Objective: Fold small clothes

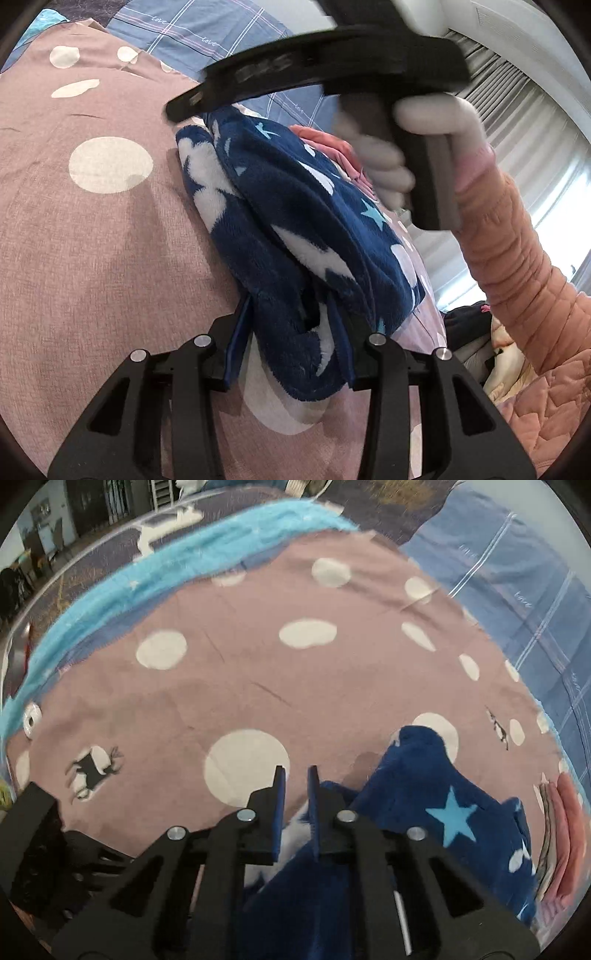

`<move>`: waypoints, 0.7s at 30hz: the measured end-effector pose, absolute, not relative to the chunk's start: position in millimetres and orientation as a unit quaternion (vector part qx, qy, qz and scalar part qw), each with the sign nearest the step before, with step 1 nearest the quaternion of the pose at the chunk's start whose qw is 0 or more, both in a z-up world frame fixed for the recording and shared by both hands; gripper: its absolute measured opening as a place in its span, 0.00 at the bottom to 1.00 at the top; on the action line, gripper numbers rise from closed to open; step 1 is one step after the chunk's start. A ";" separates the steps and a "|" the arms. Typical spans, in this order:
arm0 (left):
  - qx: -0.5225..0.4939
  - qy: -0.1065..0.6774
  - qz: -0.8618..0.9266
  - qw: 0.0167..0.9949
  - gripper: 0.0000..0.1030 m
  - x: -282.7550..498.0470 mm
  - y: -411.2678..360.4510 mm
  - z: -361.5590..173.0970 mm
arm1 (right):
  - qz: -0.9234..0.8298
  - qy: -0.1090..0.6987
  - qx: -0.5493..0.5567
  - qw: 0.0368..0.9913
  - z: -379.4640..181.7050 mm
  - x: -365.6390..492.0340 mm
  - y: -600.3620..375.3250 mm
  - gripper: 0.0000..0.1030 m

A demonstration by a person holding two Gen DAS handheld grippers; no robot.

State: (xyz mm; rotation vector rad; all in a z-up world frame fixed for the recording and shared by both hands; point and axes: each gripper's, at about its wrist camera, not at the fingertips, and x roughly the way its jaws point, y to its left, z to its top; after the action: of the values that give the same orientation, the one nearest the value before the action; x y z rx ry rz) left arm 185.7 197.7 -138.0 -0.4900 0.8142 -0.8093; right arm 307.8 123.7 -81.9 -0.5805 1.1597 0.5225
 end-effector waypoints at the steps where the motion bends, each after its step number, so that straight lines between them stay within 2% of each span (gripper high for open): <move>1: -0.230 0.382 -0.380 0.811 0.40 185.6 197.9 -138.3 | 0.231 0.533 -0.278 0.765 -86.2 310.2 124.0 0.64; 2: -0.231 0.382 -0.380 0.810 0.40 186.9 197.8 -138.5 | 0.228 0.536 -0.293 0.758 -92.7 311.7 125.7 0.66; 4: -0.230 0.383 -0.381 0.809 0.38 186.4 198.0 -138.4 | 0.221 0.540 -0.327 0.744 -104.4 311.3 130.0 0.64; 5: -0.229 0.382 -0.383 0.809 0.32 185.6 197.9 -137.8 | 0.220 0.539 -0.341 0.738 -109.2 310.4 131.0 0.51; 7: -0.221 0.377 -0.393 0.809 0.21 182.1 195.6 -135.9 | 0.218 0.543 -0.358 0.728 -119.4 307.6 131.9 0.06; 8: -0.213 0.373 -0.398 0.811 0.16 179.0 194.2 -133.6 | 0.217 0.536 -0.344 0.740 -116.1 307.7 129.8 0.05; 11: -0.195 0.372 -0.408 0.811 0.12 172.2 189.6 -131.3 | 0.202 0.495 -0.303 0.789 -109.4 318.3 124.9 0.01; 14: -0.202 0.388 -0.412 0.799 0.12 174.5 190.3 -135.8 | 0.160 0.499 -0.285 0.802 -127.4 344.2 114.3 0.00; 17: -0.221 0.391 -0.417 0.790 0.13 177.2 195.0 -138.3 | 0.179 0.511 -0.202 0.816 -106.3 350.1 93.4 0.00; 18: -0.224 0.392 -0.418 0.788 0.14 177.5 195.7 -138.5 | 0.182 0.505 -0.190 0.822 -94.9 348.9 88.6 0.01; 19: -0.224 0.392 -0.418 0.788 0.14 177.7 196.5 -139.1 | 0.177 0.494 -0.190 0.830 -81.5 346.3 84.9 0.17; 20: -0.224 0.392 -0.418 0.789 0.14 177.3 196.6 -138.7 | 0.158 0.480 -0.206 0.838 -71.0 343.5 83.1 0.49; 21: -0.223 0.392 -0.417 0.789 0.15 177.6 198.1 -138.8 | 0.140 0.469 -0.228 0.842 -64.0 343.4 82.0 0.66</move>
State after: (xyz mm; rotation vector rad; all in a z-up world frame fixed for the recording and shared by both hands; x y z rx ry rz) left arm 177.6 198.1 -138.8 -0.4802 0.8440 -0.8987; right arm 343.4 82.0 -64.0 -0.4814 0.9908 0.2963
